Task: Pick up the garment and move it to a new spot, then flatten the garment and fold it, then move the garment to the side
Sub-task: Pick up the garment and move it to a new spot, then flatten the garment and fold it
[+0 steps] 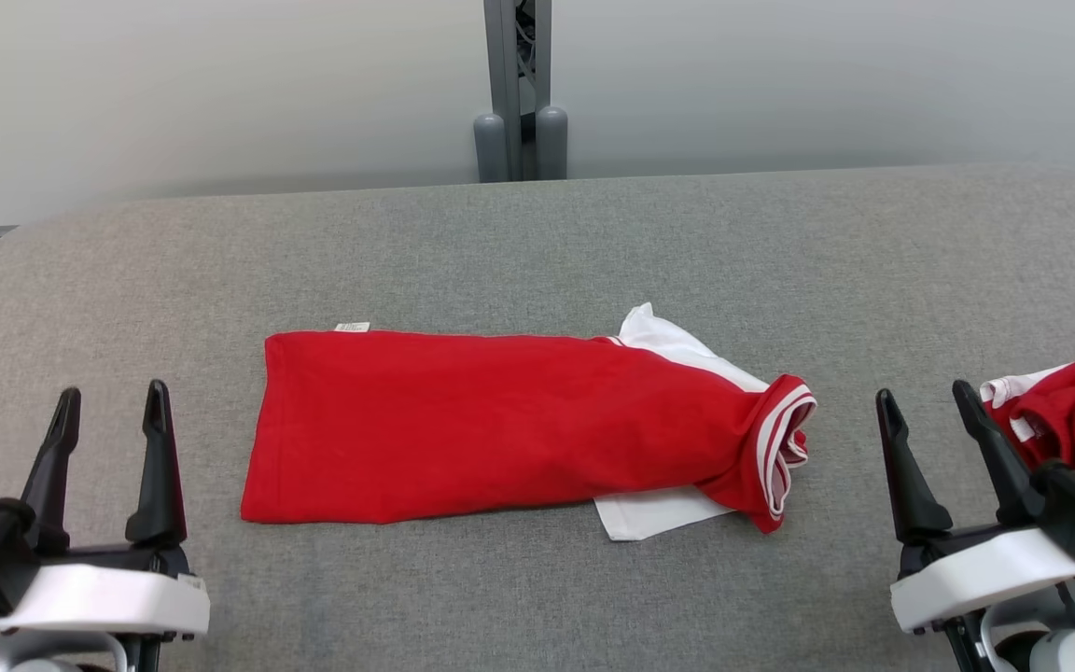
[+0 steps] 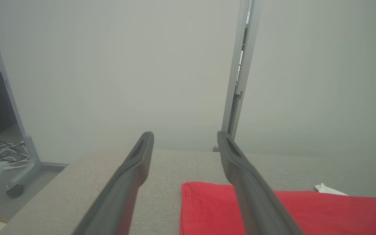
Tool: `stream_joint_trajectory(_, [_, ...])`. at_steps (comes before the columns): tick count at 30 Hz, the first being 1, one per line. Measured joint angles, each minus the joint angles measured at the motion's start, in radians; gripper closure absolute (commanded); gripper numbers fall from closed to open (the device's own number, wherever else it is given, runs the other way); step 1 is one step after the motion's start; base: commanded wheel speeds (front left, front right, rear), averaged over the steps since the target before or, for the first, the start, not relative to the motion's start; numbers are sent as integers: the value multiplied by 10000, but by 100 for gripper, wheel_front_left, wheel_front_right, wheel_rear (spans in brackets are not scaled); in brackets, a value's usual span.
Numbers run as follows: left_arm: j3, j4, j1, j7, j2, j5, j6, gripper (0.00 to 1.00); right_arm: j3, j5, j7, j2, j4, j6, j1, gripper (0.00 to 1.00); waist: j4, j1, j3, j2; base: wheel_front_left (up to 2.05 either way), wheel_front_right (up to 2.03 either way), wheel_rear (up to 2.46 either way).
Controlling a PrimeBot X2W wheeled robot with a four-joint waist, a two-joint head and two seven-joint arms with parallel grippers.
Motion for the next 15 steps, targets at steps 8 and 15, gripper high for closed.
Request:
stream_joint_trajectory(8, [98,-272,528,65,79,-92,209,0,40,144,6,0,-92,0,316,0,-65,0,-66,0,0,0,0])
stream_joint_trajectory(15, [44,-472,529,224,117,-92,295,0,23,144,13,0,-121,0,314,0,-16,0,-32,0,0,0,0])
